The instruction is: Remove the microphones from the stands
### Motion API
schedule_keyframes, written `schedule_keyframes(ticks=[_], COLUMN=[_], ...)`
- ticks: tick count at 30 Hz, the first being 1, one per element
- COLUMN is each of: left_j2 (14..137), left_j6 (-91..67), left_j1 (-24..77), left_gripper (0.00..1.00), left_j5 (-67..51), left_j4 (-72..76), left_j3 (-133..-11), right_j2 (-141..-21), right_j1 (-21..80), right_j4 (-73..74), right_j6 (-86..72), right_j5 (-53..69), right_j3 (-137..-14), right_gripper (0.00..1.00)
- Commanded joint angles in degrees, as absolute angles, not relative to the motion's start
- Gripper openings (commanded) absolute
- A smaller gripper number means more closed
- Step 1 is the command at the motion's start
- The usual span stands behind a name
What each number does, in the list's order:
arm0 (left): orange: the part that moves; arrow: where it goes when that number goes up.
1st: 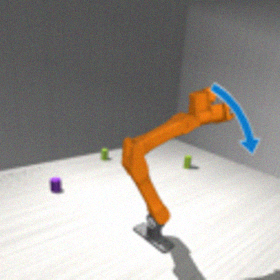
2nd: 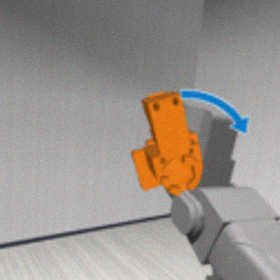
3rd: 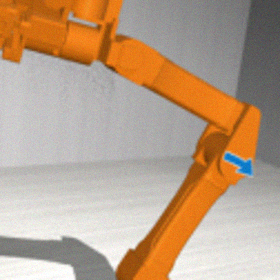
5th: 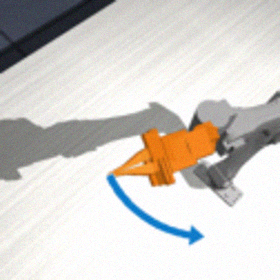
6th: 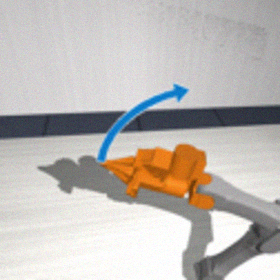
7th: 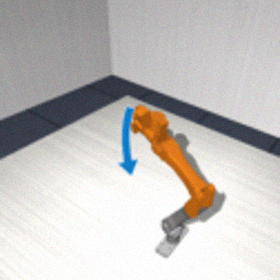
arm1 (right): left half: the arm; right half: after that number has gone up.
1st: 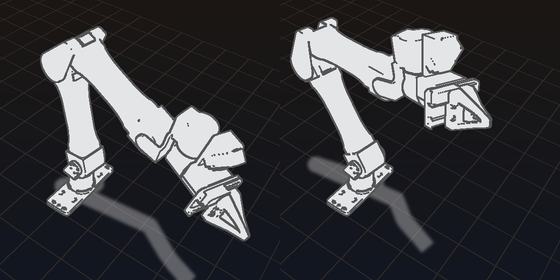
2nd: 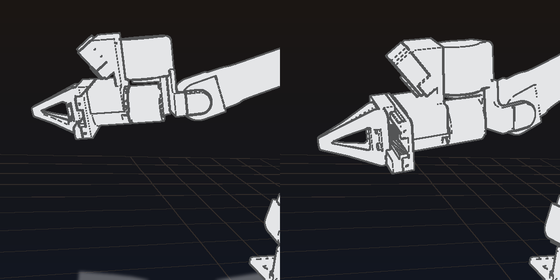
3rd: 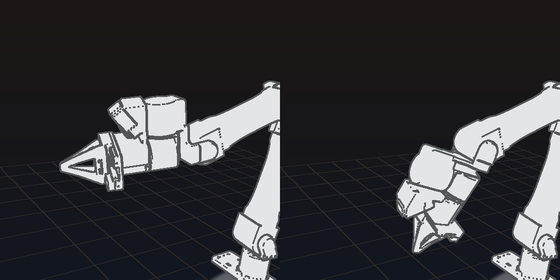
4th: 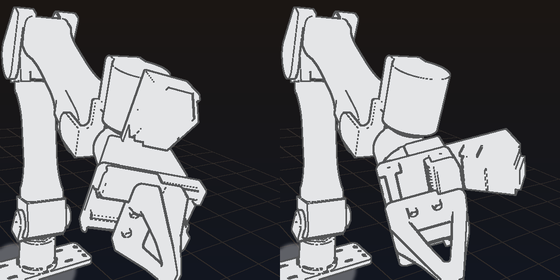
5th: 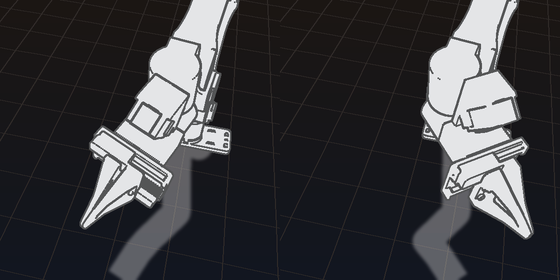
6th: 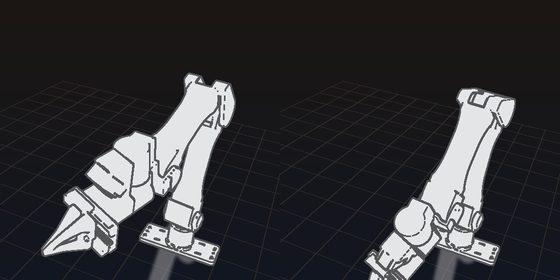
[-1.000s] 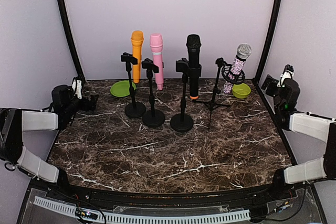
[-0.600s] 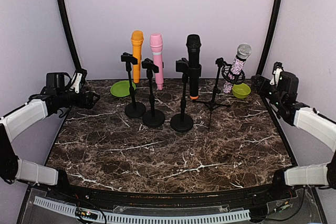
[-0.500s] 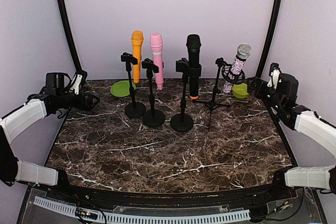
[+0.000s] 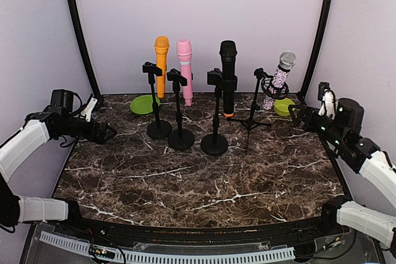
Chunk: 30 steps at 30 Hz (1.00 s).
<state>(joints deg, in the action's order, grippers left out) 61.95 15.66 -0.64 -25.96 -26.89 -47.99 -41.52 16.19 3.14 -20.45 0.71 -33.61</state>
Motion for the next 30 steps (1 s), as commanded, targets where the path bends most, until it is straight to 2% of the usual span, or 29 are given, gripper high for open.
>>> schedule_keyframes(ticks=[1,4,8,16,30], left_j2=[60.55,59.89,59.19,57.63,56.98], left_j6=[16.97,17.18,17.82,18.37,17.91], left_j1=[-0.97,-0.93,-0.95,-0.98,-0.97], left_gripper=[0.99,0.99,0.99,0.99,0.99], left_j5=[-27.95,-28.11,-28.22,-27.83,-28.58], left_j4=[-30.76,-31.83,-33.23,-33.87,-35.01], left_j3=[-50.63,-51.26,-51.79,-51.5,-52.77], right_j2=[-44.89,-50.89,-56.32,-55.84,-61.18], right_j1=[16.53,16.55,16.59,16.51,15.94], right_j4=[2.85,2.33,-0.74,-12.85,-22.84], right_j6=[-24.42,-30.04,-36.7,-45.24,-54.36], right_j5=[7.39,13.57,20.54,23.14,20.7], right_j3=[-39.77,-43.97,-45.68,-39.14,-37.6], right_gripper=[0.8,0.69,0.63,0.5,0.46])
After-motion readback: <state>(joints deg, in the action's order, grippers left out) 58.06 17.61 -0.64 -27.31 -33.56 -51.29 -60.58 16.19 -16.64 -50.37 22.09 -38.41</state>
